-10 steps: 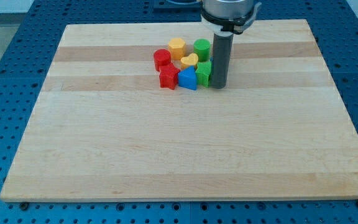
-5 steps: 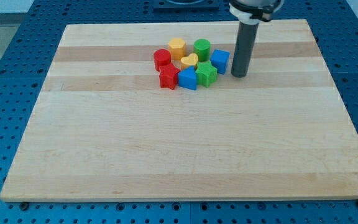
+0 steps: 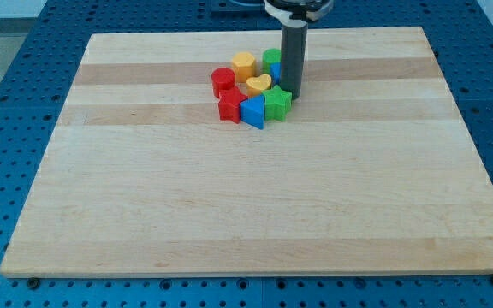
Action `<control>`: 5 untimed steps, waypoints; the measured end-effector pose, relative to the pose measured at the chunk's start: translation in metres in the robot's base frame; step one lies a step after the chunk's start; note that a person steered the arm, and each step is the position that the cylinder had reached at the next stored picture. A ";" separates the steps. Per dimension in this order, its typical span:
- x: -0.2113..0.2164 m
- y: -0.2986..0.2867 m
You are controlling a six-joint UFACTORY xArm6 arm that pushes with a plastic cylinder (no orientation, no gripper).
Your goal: Place the blue cube at the bottom of the green circle
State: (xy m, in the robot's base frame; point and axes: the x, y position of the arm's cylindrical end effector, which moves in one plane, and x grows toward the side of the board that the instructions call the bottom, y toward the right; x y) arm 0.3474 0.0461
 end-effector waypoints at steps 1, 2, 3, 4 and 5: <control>-0.009 -0.008; -0.024 -0.018; -0.034 -0.031; -0.036 -0.036; -0.036 -0.039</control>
